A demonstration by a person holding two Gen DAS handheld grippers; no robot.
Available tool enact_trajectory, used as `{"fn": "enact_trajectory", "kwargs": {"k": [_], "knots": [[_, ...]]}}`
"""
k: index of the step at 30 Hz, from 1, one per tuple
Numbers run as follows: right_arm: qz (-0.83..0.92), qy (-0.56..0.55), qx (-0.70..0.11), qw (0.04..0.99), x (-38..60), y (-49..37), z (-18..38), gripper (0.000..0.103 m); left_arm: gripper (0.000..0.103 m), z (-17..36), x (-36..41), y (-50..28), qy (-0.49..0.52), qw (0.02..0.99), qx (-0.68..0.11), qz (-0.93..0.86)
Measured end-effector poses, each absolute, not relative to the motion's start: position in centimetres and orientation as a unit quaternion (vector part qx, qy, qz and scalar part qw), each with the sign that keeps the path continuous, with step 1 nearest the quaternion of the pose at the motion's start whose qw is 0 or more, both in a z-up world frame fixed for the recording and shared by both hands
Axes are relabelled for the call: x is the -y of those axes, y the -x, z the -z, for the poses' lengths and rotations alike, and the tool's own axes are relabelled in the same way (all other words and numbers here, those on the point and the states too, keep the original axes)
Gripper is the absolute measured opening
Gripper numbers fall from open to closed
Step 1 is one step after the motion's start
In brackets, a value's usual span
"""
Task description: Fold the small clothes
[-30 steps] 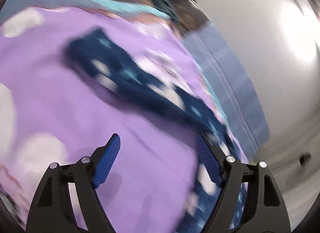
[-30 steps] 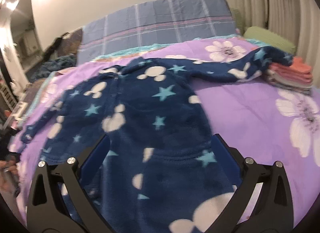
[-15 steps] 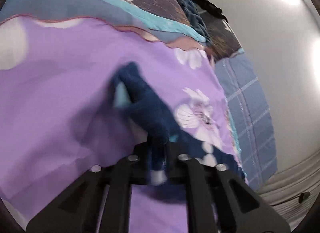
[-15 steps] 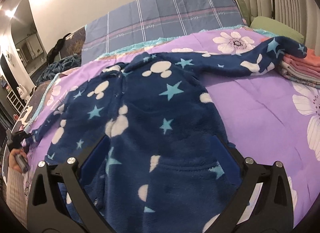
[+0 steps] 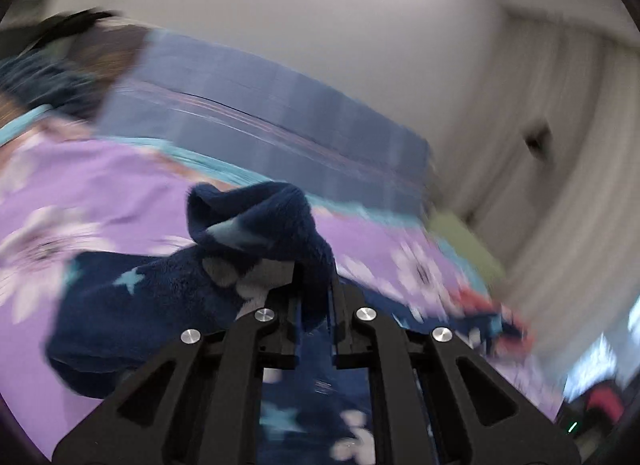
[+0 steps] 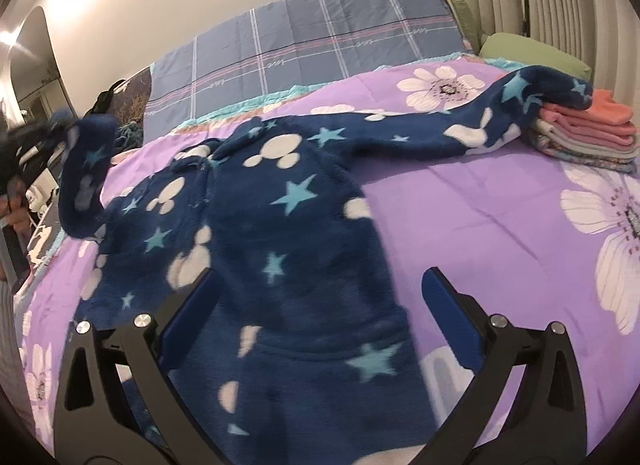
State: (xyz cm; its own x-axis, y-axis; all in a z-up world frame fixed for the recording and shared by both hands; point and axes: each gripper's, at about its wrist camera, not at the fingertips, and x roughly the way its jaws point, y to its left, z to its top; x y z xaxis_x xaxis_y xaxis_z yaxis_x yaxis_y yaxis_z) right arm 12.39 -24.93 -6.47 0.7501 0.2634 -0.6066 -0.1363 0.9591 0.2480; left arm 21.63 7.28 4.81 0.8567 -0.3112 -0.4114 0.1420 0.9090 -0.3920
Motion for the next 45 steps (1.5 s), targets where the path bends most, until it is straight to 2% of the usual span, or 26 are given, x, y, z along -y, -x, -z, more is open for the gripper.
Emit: {"fn": "enact_trajectory", "kwargs": {"k": [5,7,10,14,16,17,19,21,26,27,30,32,33,34,35,36,42,45], "knots": [[-0.086,-0.111,-0.347,0.927,27.7,-12.9,7.2,0.101,0.012,1.8,1.9,-25.4,0.103,0.922,-0.334,0.167],[-0.085,-0.122,-0.358,0.922,28.5,-13.2,7.5,0.101,0.024,4.8,3.3,-26.0,0.094,0.908,-0.371,0.168],[-0.098,-0.139,-0.373,0.912,29.1,-14.2,7.6,0.101,0.028,7.8,2.8,-26.3,0.081,0.898,-0.401,0.163],[-0.149,-0.123,-0.379,0.905,27.7,-16.2,7.0,0.099,0.037,8.4,2.1,-25.7,0.087,0.898,-0.397,0.168],[-0.175,-0.094,-0.379,0.904,25.8,-18.0,6.3,0.083,0.048,8.6,2.3,-25.0,0.087,0.899,-0.392,0.174],[-0.186,-0.086,-0.381,0.902,25.1,-18.7,6.0,0.079,0.05,8.8,2.6,-24.6,0.085,0.899,-0.39,0.178],[-0.217,-0.076,-0.391,0.891,23.1,-21.3,5.7,0.059,0.052,9.2,3.6,-23.8,0.072,0.9,-0.387,0.189],[-0.234,-0.089,-0.411,0.876,21.6,-24.3,5.7,0.047,0.053,9.6,4.1,-22.8,0.057,0.901,-0.382,0.196],[-0.249,-0.114,-0.452,0.849,18.4,-31.0,7.1,0.047,0.054,10.4,5.3,-22.2,0.028,0.904,-0.371,0.209],[-0.253,-0.119,-0.461,0.842,17.9,-32.3,7.6,0.05,0.054,10.6,5.4,-22.2,0.028,0.903,-0.372,0.212],[-0.284,-0.156,-0.489,0.81,16.9,-34.5,9.0,0.073,0.054,10.8,5.5,-22.8,0.033,0.9,-0.376,0.219],[-0.286,-0.146,-0.487,0.812,15.8,-34.7,8.9,0.075,0.054,11.0,5.7,-23.2,0.034,0.899,-0.379,0.217],[-0.288,-0.126,-0.484,0.817,15.0,-34.7,8.6,0.064,0.047,11.1,5.8,-23.5,0.032,0.898,-0.384,0.214],[-0.291,-0.106,-0.484,0.818,14.3,-34.7,8.4,0.031,0.03,11.1,6.0,-23.9,0.03,0.896,-0.39,0.209],[-0.29,-0.085,-0.49,0.817,13.4,-34.8,8.2,0.015,0.021,11.1,6.0,-24.1,0.032,0.893,-0.394,0.213],[-0.282,-0.073,-0.492,0.82,12.9,-34.9,7.9,0.011,0.008,10.8,6.0,-24.5,0.037,0.89,-0.398,0.221],[-0.294,-0.113,-0.404,0.859,13.8,-35.5,1.7,0.01,0.006,5.3,5.9,-25.6,0.042,0.918,-0.337,0.205],[-0.271,-0.125,-0.392,0.87,15.0,-37.3,0.7,0.012,0.007,3.5,6.6,-27.1,0.056,0.92,-0.321,0.219]]}}
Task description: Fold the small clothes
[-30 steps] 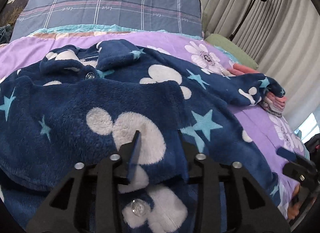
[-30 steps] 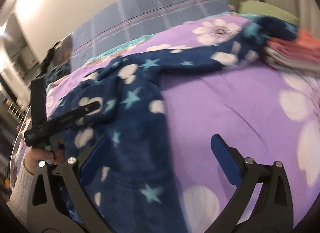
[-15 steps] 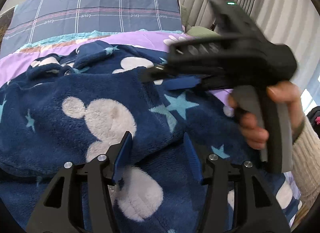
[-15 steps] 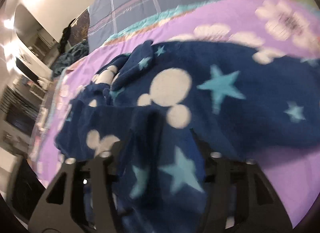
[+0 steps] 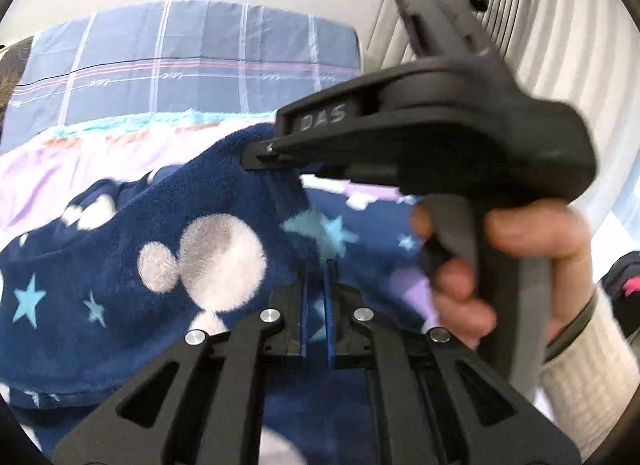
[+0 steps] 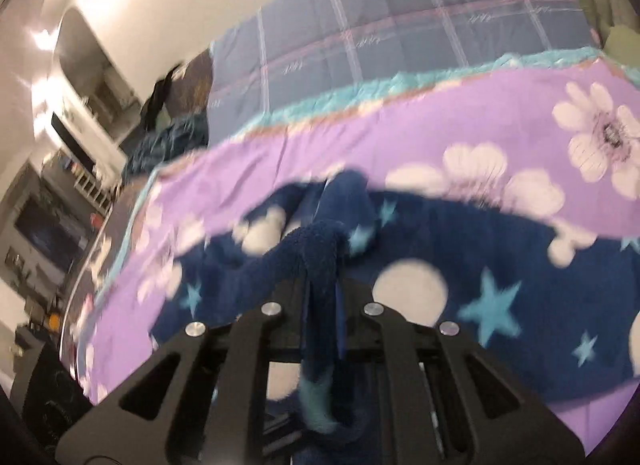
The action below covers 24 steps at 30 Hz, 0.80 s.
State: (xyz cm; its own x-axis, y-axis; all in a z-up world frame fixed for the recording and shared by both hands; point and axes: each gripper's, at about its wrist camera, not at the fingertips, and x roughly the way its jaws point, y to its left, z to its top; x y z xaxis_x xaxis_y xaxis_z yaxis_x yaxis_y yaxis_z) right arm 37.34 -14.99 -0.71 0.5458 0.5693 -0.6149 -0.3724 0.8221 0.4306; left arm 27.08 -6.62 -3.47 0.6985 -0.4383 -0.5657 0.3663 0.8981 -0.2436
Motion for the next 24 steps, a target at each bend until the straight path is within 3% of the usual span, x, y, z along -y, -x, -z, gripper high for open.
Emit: {"fn": "enact_trajectory", "kwargs": {"k": [2,3,7,15,17,18,21,24], "knots": [[-0.219,-0.1,-0.403,0.883,15.5,-38.5,2.5,0.038,0.02,4.4,7.7,-28.0,0.031,0.922,-0.33,0.199],[-0.177,-0.084,-0.42,0.886,15.9,-39.0,4.2,0.069,0.038,5.1,7.9,-28.2,0.019,0.924,-0.336,0.183],[-0.188,-0.098,-0.44,0.873,18.1,-37.5,7.5,0.065,0.052,7.3,5.3,-27.1,0.013,0.915,-0.371,0.156],[-0.264,-0.061,-0.421,0.865,17.0,-32.3,6.7,0.056,0.064,5.0,-5.3,-23.4,-0.003,0.94,-0.341,0.019],[-0.255,-0.048,-0.432,0.864,15.8,-32.3,7.8,0.05,0.065,5.5,-8.5,-22.8,-0.017,0.938,-0.344,-0.038],[-0.231,-0.036,-0.454,0.86,15.2,-32.7,9.3,0.038,0.068,6.2,-10.1,-23.0,-0.03,0.932,-0.354,-0.075],[-0.204,-0.044,-0.448,0.87,14.8,-32.3,10.6,0.035,0.081,10.0,-14.9,-23.3,-0.008,0.894,-0.425,-0.142],[-0.191,-0.036,-0.451,0.871,14.6,-31.0,9.3,0.028,0.08,9.1,-17.4,-23.3,0.064,0.895,-0.423,-0.129]]}}
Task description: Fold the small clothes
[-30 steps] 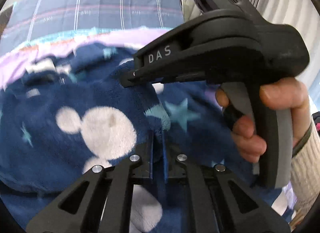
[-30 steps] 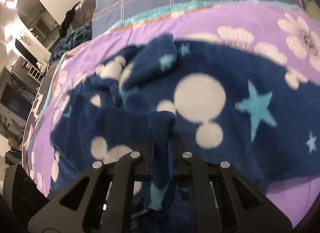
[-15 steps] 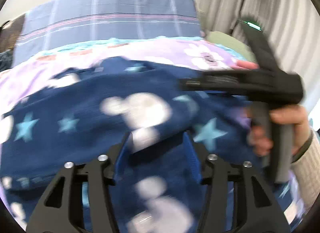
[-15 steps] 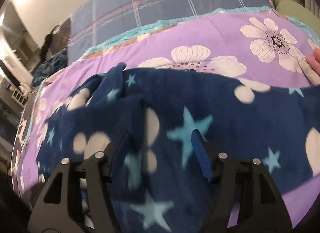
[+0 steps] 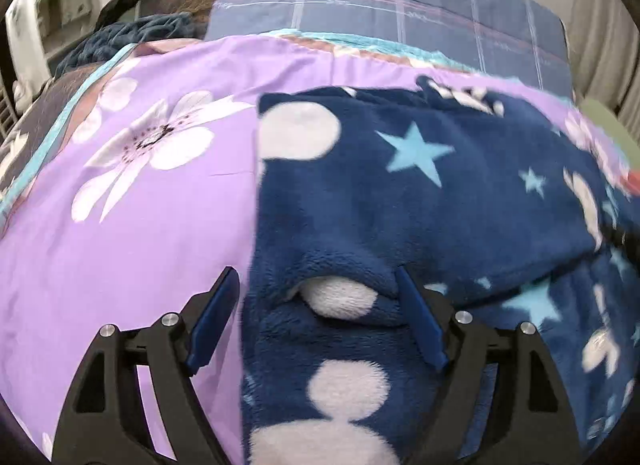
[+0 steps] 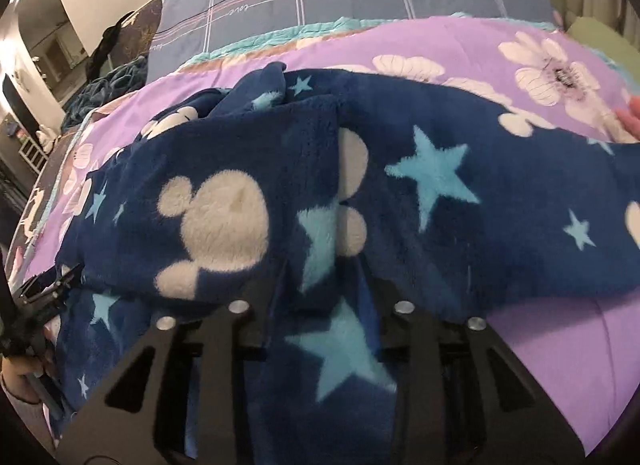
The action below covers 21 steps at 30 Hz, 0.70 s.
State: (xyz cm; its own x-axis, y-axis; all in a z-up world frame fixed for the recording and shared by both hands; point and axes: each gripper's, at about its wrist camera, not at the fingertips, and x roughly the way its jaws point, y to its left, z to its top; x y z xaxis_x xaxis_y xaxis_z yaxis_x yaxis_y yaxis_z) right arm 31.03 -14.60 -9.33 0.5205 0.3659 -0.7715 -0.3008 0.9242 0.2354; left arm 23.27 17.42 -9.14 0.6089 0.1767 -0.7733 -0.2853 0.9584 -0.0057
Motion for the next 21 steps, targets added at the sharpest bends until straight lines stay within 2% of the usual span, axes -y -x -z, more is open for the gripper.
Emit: {"fn": "enact_trajectory", "kwargs": {"k": [3,7,10,14,16,17,21], "knots": [[-0.198,-0.051,-0.447,0.871,16.1,-29.5,8.0,0.029,0.076,7.0,-16.0,-22.7,0.038,0.907,-0.399,-0.13],[-0.146,-0.078,-0.373,0.913,22.1,-26.8,5.1,0.051,0.075,3.2,-12.9,-21.5,0.044,0.941,-0.332,-0.054],[-0.088,-0.107,-0.333,0.933,27.7,-25.7,3.1,0.051,0.075,2.3,-9.5,-23.1,0.02,0.946,-0.324,-0.002],[-0.012,-0.192,-0.278,0.941,37.6,-24.3,0.2,0.051,0.075,5.9,-6.3,-27.5,0.027,0.933,-0.356,0.038],[0.024,-0.234,-0.269,0.934,42.2,-23.6,-0.2,0.05,0.079,10.2,-4.4,-28.7,-0.002,0.908,-0.418,0.027],[0.04,-0.264,-0.268,0.926,44.7,-23.1,-0.1,0.05,0.079,11.0,-4.1,-29.2,-0.01,0.905,-0.424,0.025],[0.066,-0.314,-0.277,0.906,50.6,-22.6,1.1,0.053,0.081,10.1,-4.9,-28.9,0.011,0.91,-0.414,0.035]]}}
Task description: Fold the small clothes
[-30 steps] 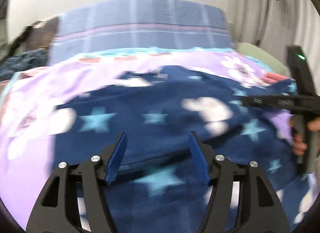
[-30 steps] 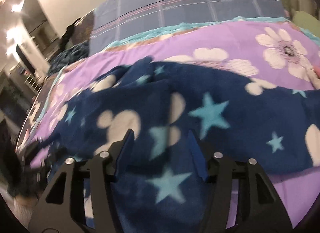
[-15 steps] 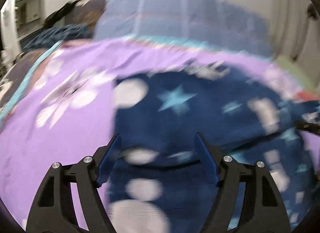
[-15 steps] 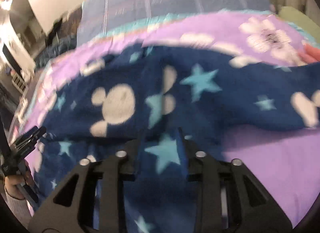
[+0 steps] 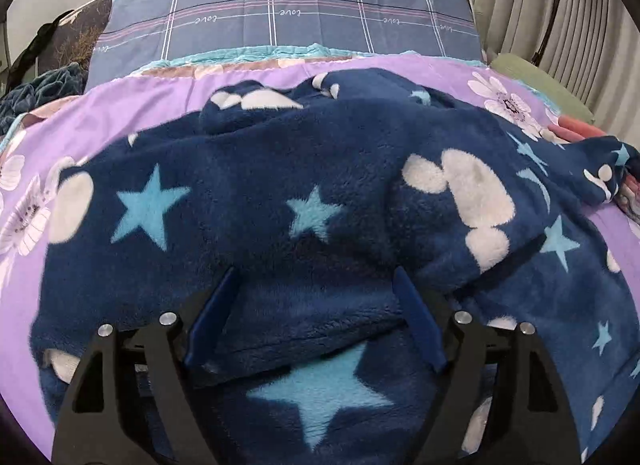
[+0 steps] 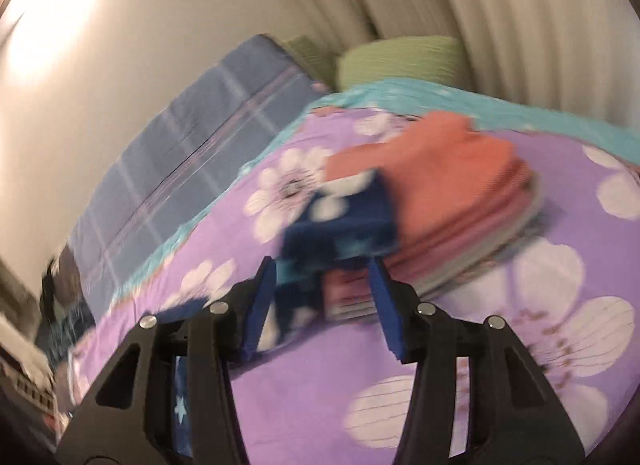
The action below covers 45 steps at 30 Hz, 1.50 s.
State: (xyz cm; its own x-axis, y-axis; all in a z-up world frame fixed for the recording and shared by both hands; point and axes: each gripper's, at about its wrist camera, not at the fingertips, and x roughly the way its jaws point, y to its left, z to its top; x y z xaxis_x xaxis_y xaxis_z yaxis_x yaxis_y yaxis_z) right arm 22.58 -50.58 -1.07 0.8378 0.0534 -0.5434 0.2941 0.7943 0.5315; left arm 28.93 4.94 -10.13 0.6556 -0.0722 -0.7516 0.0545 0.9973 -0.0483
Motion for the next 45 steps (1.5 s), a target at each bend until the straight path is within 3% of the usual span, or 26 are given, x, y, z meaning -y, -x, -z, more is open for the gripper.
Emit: {"fn": "enact_trajectory", "kwargs": {"k": [3,7,8,10,12,20,24,27,29,30,31,32,39,45], "knots": [[0.058,-0.323,-0.297,0.897,51.7,-24.0,2.4,0.066,0.081,10.1,-5.1,-29.3,0.012,0.909,-0.415,0.035],[0.057,-0.337,-0.326,0.882,51.1,-26.6,3.4,0.067,0.082,10.1,-4.9,-29.5,0.007,0.91,-0.414,0.031],[0.063,-0.337,-0.324,0.882,50.8,-26.9,3.2,0.064,0.082,10.6,-4.8,-28.9,0.009,0.91,-0.413,0.031],[0.08,-0.329,-0.331,0.881,50.1,-28.3,3.0,0.036,0.082,10.9,-4.8,-28.8,0.013,0.91,-0.413,0.032],[0.104,-0.311,-0.351,0.877,49.4,-29.3,2.9,0.021,0.082,10.8,-4.8,-28.8,0.013,0.91,-0.413,0.032],[0.058,-0.243,-0.286,0.925,41.9,-29.9,-3.7,0.018,0.082,10.8,-5.0,-28.9,0.018,0.911,-0.411,0.035],[-0.069,-0.148,-0.251,0.954,30.7,-30.8,-8.3,0.018,0.082,10.9,-5.1,-28.9,0.023,0.911,-0.409,0.038],[-0.204,-0.074,-0.25,0.944,20.7,-29.9,-8.6,0.018,0.083,10.9,-5.5,-28.9,0.039,0.912,-0.405,0.046],[-0.279,-0.032,-0.262,0.924,15.1,-29.0,-7.3,0.019,0.083,10.8,-6.0,-28.8,0.056,0.913,-0.401,0.055],[-0.308,-0.008,-0.273,0.911,12.3,-28.5,-6.1,0.032,0.083,10.8,-6.1,-28.8,0.063,0.913,-0.399,0.059],[-0.315,0.011,-0.283,0.906,10.5,-28.1,-4.9,0.054,0.083,10.8,-6.3,-28.8,0.072,0.913,-0.397,0.064],[-0.314,0.024,-0.285,0.905,9.3,-27.8,-3.9,0.06,0.083,10.7,-6.4,-28.7,0.077,0.913,-0.395,0.067],[-0.273,-0.077,-0.361,0.889,14.0,-29.4,3.2,0.06,0.083,10.7,-6.9,-28.9,0.098,0.912,-0.39,0.086],[-0.222,-0.132,-0.378,0.889,17.7,-29.7,8.3,0.058,0.079,9.7,-8.0,-27.8,0.148,0.913,-0.356,0.134]]}}
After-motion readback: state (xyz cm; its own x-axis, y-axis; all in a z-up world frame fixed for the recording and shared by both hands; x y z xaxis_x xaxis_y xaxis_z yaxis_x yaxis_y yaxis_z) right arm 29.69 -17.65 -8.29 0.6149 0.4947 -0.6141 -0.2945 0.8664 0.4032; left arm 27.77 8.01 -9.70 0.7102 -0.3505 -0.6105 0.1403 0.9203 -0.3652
